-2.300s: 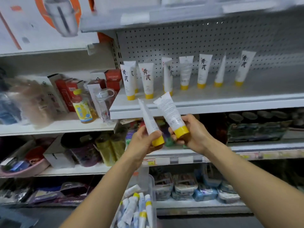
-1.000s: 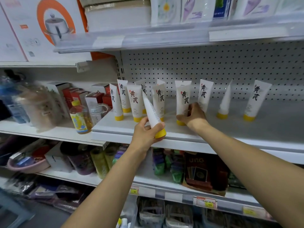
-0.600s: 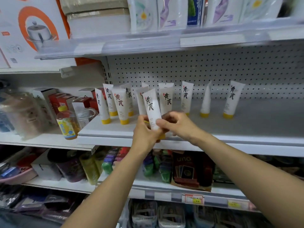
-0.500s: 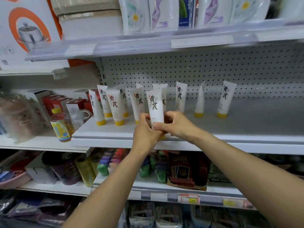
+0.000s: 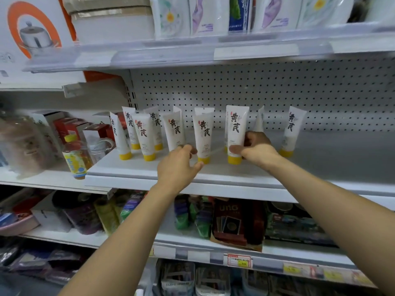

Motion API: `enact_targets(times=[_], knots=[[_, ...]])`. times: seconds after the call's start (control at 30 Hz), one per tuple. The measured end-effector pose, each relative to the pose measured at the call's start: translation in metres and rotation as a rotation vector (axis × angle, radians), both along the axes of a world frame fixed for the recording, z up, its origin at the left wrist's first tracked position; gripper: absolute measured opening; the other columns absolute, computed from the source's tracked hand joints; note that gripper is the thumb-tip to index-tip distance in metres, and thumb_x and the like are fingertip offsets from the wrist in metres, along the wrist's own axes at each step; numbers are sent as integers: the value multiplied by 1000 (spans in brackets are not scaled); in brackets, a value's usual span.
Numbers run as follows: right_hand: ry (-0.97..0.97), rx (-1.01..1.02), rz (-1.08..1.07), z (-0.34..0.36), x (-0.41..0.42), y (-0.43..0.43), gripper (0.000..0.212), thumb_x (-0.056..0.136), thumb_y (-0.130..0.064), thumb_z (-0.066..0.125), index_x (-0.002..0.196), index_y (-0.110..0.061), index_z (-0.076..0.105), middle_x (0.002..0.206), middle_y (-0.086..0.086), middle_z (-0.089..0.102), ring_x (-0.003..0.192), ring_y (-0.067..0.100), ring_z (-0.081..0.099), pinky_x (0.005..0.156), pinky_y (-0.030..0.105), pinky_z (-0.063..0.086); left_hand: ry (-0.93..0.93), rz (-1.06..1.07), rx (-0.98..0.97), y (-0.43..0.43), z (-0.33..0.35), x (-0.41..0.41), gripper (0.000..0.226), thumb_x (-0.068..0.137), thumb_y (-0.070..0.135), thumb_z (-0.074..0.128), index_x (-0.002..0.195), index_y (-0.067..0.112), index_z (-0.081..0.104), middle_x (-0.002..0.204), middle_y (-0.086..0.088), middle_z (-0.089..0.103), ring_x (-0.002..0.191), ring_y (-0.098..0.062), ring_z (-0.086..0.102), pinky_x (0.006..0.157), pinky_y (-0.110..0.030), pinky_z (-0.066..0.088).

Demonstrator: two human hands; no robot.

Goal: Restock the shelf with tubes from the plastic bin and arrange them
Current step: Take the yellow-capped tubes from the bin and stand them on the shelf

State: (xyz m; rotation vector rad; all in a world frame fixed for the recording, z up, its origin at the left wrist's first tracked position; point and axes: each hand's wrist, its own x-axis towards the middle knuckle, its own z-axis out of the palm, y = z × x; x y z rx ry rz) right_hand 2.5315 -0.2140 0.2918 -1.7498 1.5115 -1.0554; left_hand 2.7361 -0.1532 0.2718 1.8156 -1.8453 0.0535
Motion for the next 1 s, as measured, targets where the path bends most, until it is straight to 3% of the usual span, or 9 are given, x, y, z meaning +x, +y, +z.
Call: enact_targets(times=[0.2, 0.73, 0.87, 1.0], knots=[[115, -25, -29, -16, 5, -15, 36, 80, -26, 75, 110, -10, 62, 105, 5, 67, 90, 21, 60, 74, 29, 46, -159, 40, 24, -2, -4, 7, 42, 90, 49, 56, 124, 25, 55, 119, 3, 62, 108, -20, 59, 84, -39, 51], [145, -24, -27, -23, 11, -19, 39, 85, -24, 69, 118, -9, 54, 120, 7, 64, 102, 24, 61, 81, 31, 48, -154, 43, 54, -7, -12, 16, 40, 89, 46, 57, 123, 25, 56, 116, 4, 64, 105, -19, 60, 83, -36, 51], [129, 38, -70, -23, 14, -11, 54, 86, -27, 68, 130, -10, 40, 116, 8, 60, 92, 22, 56, 75, 30, 43, -121, 22, 33, 0, -10, 21, 37, 89, 43, 58, 121, 24, 57, 115, 5, 64, 103, -18, 60, 81, -36, 51], [138, 55, -141, -21, 16, 9, 55, 89, -28, 65, 130, -8, 35, 115, 12, 58, 101, 30, 57, 81, 36, 47, -67, 6, -15, 13, -11, 30, 31, 90, 41, 57, 117, 26, 58, 109, 9, 64, 97, -14, 60, 74, -33, 51]])
